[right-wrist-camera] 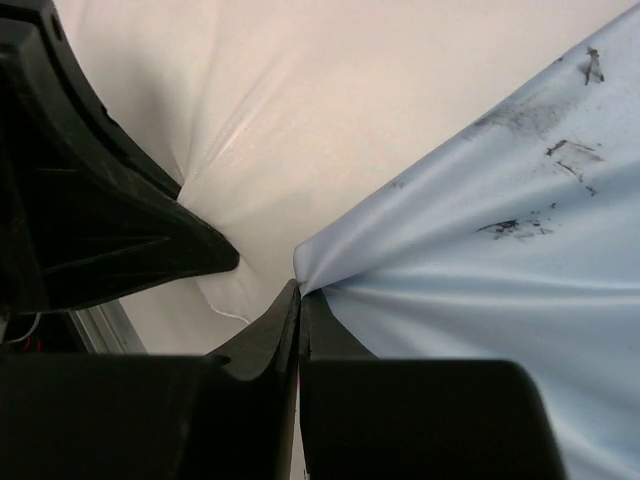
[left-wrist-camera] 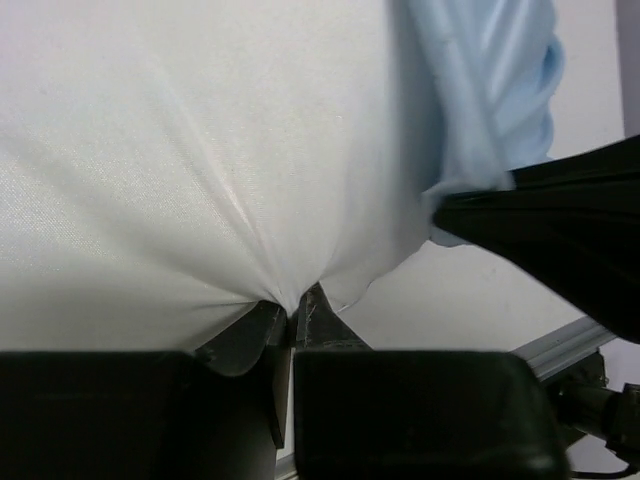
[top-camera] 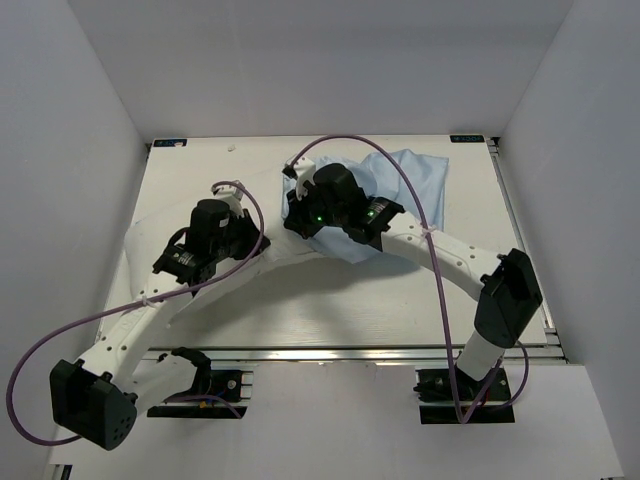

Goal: Put the pillow into the pillowcase

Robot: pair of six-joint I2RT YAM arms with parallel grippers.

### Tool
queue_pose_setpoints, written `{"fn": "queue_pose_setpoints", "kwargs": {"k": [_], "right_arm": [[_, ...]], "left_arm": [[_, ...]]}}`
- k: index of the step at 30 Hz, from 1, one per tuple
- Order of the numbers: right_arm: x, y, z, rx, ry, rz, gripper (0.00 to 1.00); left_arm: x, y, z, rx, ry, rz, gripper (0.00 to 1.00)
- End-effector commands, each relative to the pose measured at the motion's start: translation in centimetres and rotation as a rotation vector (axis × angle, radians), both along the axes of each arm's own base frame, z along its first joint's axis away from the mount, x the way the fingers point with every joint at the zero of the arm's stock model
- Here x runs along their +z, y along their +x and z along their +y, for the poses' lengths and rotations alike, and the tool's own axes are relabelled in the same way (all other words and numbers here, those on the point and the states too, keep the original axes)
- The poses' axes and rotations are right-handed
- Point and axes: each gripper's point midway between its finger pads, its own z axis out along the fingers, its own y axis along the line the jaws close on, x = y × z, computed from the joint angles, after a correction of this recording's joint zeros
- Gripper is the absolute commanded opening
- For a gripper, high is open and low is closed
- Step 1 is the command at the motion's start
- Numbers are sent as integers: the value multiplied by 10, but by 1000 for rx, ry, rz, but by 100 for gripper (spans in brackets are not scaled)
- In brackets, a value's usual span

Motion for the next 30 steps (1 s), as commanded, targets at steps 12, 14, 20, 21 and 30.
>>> {"fn": "queue_pose_setpoints", "kwargs": {"k": [12,14,20,21,30], "right_arm": [[-3,2,-54,55,-113,-244,33],[12,3,-68,99,-128,-348,52],[39,-2,-96,168,-123,-468,87],[41,-1,-100,167,-131,-481,88],[-15,26,-156,-21,-321,-679,89]], "left_arm": [[52,21,-30,-8,-225,-160,0],[41,20,-30,1,-232,-132,0],[34,24,-32,11,-236,-111,0],[36,25,-33,11,-239,-113,0],[44,32,-50,-21,-309,-69,0]]}}
